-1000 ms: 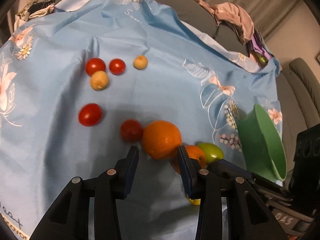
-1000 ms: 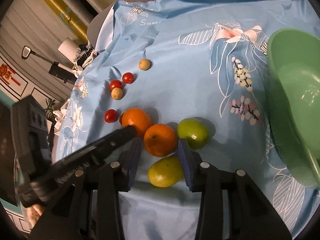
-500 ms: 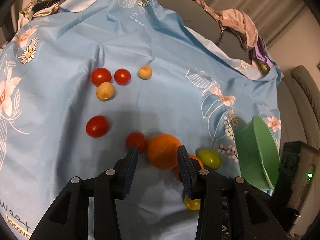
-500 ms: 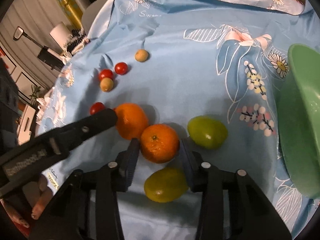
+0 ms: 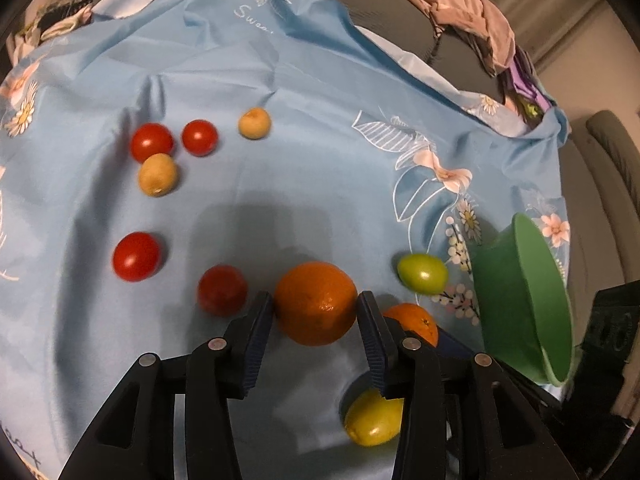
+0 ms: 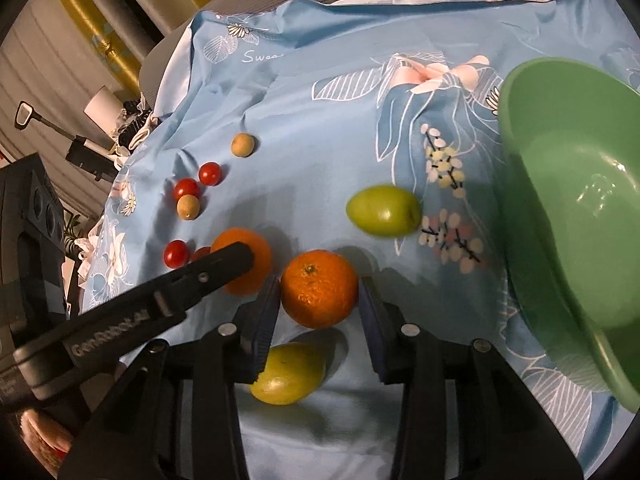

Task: Organize fruits
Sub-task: 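Close the left tool on the large orange while the right tool grasps the tangerine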

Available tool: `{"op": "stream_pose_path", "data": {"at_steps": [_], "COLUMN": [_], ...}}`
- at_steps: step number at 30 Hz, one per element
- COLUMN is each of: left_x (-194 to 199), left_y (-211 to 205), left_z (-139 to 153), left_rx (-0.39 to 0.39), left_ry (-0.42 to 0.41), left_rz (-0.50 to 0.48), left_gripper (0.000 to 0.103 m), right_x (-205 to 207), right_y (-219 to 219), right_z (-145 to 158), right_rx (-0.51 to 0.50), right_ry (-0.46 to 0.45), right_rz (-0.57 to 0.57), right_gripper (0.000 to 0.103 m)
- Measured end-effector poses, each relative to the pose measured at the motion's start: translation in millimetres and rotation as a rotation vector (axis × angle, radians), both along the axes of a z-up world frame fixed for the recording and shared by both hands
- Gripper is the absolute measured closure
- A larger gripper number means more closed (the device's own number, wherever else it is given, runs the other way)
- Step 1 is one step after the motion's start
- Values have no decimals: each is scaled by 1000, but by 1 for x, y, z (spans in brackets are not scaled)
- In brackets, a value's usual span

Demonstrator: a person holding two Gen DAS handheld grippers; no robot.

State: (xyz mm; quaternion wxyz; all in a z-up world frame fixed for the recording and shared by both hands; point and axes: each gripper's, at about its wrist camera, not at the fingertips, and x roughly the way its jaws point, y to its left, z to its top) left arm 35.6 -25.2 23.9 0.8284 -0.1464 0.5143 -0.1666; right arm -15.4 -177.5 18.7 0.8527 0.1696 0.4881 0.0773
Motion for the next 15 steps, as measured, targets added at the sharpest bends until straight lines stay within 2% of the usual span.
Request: {"op": "stream_pose_path", "data": {"at_steps": [15], "left_x": [-4], "left_y": [4], "left_z": [-1], "left_rx": [-20], "left_ry": [-29], "left_rz": [71], "left_gripper": [62], "right_x": [-4], "right_y": [-5], "right_z": [2], "right_rx": [-3], "right_ry": [-18], "right_rz": [-19], "right_gripper": [62]}}
